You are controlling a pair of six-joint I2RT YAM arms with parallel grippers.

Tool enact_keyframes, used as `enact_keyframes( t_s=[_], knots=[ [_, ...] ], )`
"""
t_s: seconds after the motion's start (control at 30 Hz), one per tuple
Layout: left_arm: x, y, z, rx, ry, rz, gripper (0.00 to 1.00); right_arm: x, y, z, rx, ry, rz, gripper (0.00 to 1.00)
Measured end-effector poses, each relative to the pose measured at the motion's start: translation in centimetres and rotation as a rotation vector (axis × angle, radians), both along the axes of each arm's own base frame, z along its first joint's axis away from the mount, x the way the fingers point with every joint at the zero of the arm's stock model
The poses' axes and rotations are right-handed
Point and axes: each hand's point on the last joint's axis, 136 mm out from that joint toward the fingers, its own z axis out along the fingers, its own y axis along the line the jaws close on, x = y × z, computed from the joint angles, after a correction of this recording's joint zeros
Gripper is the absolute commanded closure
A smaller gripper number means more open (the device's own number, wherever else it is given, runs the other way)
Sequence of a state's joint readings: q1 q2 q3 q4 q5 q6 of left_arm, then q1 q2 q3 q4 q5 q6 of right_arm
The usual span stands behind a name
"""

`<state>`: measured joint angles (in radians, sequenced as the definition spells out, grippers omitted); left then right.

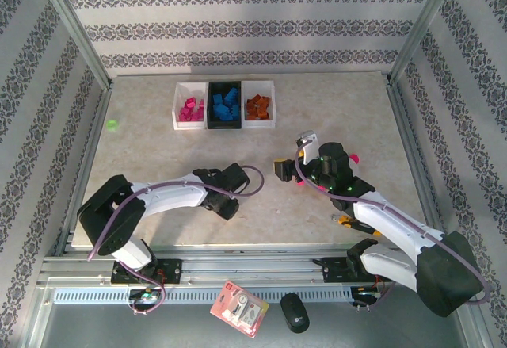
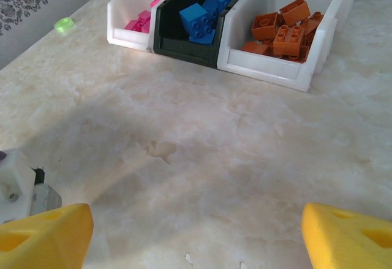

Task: Sort the legos into containers by color
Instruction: Pick up the lego from the middle-left of the table.

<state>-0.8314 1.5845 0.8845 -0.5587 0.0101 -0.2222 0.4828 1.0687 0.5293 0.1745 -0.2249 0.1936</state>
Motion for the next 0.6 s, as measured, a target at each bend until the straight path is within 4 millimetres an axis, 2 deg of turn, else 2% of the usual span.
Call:
enact_keyframes(
  t_s=[0.2,0.33,0.47,0.6],
  knots=[
    [3.2,-0.8,3.6,-0.034,-0.127,0.067,0.81,-0.3,0.6,-0.2,-0.008,0.001,0.02,0.12],
    [6.8,-0.6,6.5,-0.086,-0.195,0.165,0.82,-0.6,1.6,0.1,-0.007,-0.002,0.05,0.12],
    [11.5,1.7,9.7,-0.13,-0.282,0.298,0.83,-0.8,2.8,0.9,0.01,-0.017,0.077,0.11],
    [16.0,5.6,11.7,-0.156,-0.347,0.443,0.84,-0.9,4.4,1.8,0.031,-0.039,0.107,0.11]
  ],
)
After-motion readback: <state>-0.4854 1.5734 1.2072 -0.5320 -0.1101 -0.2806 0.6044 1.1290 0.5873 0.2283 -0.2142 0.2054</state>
